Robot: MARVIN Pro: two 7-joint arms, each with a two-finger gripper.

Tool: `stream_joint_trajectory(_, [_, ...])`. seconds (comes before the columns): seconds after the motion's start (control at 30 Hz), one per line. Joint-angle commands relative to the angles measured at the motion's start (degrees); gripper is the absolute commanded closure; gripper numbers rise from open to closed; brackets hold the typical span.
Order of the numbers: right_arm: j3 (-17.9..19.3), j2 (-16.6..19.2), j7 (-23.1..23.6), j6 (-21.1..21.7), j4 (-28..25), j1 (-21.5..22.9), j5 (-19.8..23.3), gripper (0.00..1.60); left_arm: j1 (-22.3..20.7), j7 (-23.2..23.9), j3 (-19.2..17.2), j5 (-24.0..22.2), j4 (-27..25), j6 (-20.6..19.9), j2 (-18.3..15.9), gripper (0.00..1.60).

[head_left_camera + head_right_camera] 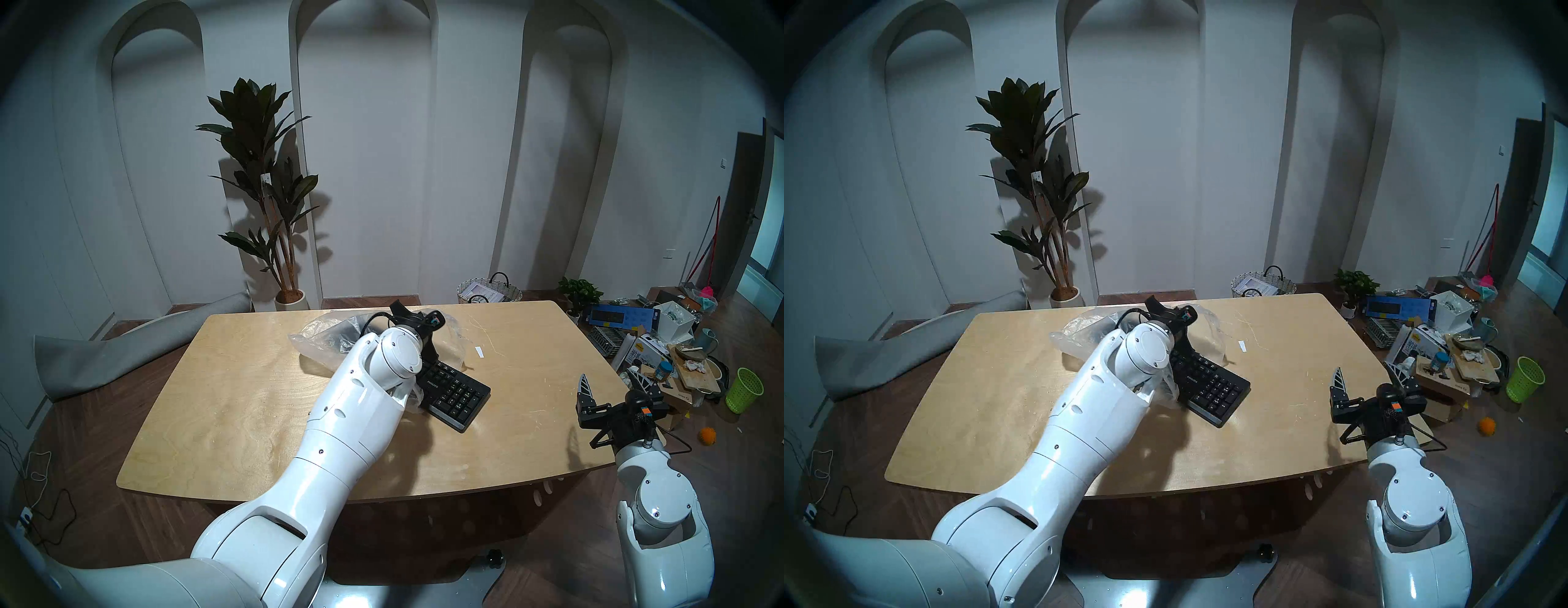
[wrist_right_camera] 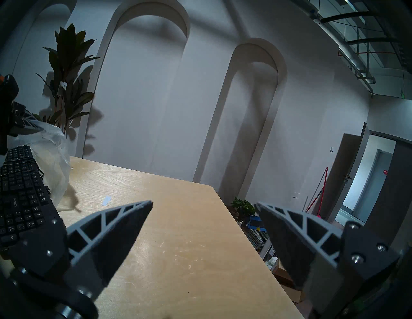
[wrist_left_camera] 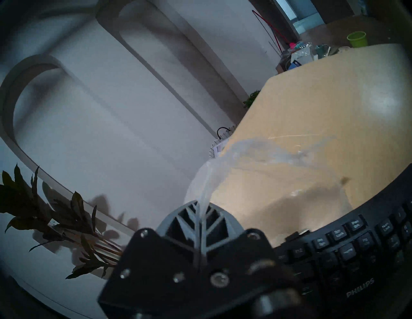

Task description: Unwrap the new keyboard and set the wrapping aside

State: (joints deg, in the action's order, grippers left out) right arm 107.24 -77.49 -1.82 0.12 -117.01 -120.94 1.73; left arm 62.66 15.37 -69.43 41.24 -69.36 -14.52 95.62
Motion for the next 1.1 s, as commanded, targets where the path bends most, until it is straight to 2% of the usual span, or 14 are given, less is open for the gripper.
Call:
stream_joint_trajectory(0.0, [-0.1, -0.1, 0.1, -0.2, -1.5, -0.1, 0.1, 0.00, -1.4, 3.4, -1.8, -1.7, -3.2, 2.7, -3.3, 1.60])
stream_joint_trajectory(0.03, [-0.1, -0.1, 0.1, -0.2, -1.5, -0.1, 0.1, 0.00, -0.9, 4.5, -0.7, -1.0, -3.5, 3.4, -4.4, 1.60])
stream_joint_trajectory(0.07, [-0.1, -0.1, 0.1, -0.2, -1.5, -0.1, 0.1, 0.00, -0.2, 5.8, 1.6, 1.0, -3.8, 4.1, -6.0, 1.22])
stream_joint_trajectory(0.1, [-0.1, -0.1, 0.1, -0.2, -1.5, -0.1, 0.1, 0.00, 0.6, 6.2, 2.8, 2.5, -4.0, 5.3, -6.7, 0.61])
stream_joint_trajectory(0.13, [-0.1, 0.0, 0.0, -0.3, -1.3, 0.0, 0.1, 0.00, 0.9, 6.2, 5.5, 7.1, -3.2, 6.2, -7.4, 0.23])
stream_joint_trajectory(0.17, [-0.1, 0.0, 0.0, -0.3, -1.2, 0.1, 0.1, 0.00, 1.7, 7.3, 6.6, 7.0, -3.8, 6.8, -8.4, 0.00])
stream_joint_trajectory(0.3, [-0.1, 0.0, 0.0, -0.3, -1.0, 0.2, 0.1, 0.00, 3.4, 9.9, 9.7, 14.4, -5.3, 10.1, -10.9, 0.00])
stream_joint_trajectory(0.33, [-0.1, 0.0, 0.0, -0.3, -0.9, 0.2, 0.1, 0.00, 3.2, 10.0, 11.7, 15.9, -5.8, 10.5, -12.1, 0.00])
stream_joint_trajectory(0.5, [-0.2, 0.1, 0.0, -0.3, -0.9, 0.2, 0.1, 0.00, 2.5, 11.9, 14.5, 23.4, -7.8, 12.4, -14.8, 0.00])
stream_joint_trajectory(0.6, [-0.2, 0.1, 0.0, -0.3, -0.9, 0.2, 0.1, 0.00, 1.4, 13.1, 18.0, 29.1, -9.9, 13.4, -17.2, 0.00])
stream_joint_trajectory(0.63, [-0.2, 0.1, 0.0, -0.3, -1.0, 0.2, 0.1, 0.00, 0.8, 13.6, 20.1, 33.0, -11.7, 13.4, -18.9, 0.00])
stream_joint_trajectory(0.67, [-0.2, 0.1, 0.0, -0.3, -1.0, 0.2, 0.1, 0.00, 0.8, 13.6, 20.1, 33.0, -11.7, 13.4, -18.9, 0.00])
stream_joint_trajectory(0.83, [-0.2, 0.0, 0.0, -0.3, -1.1, 0.1, 0.1, 0.00, -2.4, 14.0, 22.6, 42.7, -11.3, 10.3, -20.1, 0.00])
stream_joint_trajectory(1.07, [-0.2, 0.0, 0.0, -0.3, -1.3, 0.0, 0.2, 0.00, -5.4, 14.8, 24.6, 50.3, -4.6, 5.7, -18.0, 0.00])
